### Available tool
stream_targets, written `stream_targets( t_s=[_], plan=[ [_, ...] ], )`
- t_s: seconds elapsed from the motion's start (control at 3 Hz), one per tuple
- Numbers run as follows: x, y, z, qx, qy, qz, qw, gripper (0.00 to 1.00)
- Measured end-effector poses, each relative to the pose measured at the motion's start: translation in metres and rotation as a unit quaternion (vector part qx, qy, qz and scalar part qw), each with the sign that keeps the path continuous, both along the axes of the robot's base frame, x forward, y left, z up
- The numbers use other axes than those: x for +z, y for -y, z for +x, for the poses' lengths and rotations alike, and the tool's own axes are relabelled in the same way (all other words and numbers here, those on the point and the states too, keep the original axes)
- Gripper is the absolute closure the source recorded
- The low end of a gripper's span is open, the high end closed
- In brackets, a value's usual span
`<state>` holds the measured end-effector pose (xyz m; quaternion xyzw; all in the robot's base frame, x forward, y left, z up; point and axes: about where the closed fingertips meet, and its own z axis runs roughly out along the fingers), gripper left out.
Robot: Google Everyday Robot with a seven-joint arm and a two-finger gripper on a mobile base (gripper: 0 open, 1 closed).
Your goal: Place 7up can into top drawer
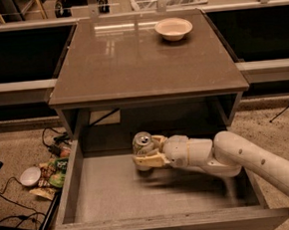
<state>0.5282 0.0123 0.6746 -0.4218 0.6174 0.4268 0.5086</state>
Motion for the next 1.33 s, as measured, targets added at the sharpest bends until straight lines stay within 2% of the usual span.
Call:
stream_targets(
  t_s=[1.0, 1.33],
  plan=[
    [0.001, -0.0061, -0.0016, 0.006, 0.0, 0.001, 1.0, 0.12],
    [0.0013, -0.0078, -0.002, 0.008, 0.0, 0.002, 1.0, 0.0]
  ],
)
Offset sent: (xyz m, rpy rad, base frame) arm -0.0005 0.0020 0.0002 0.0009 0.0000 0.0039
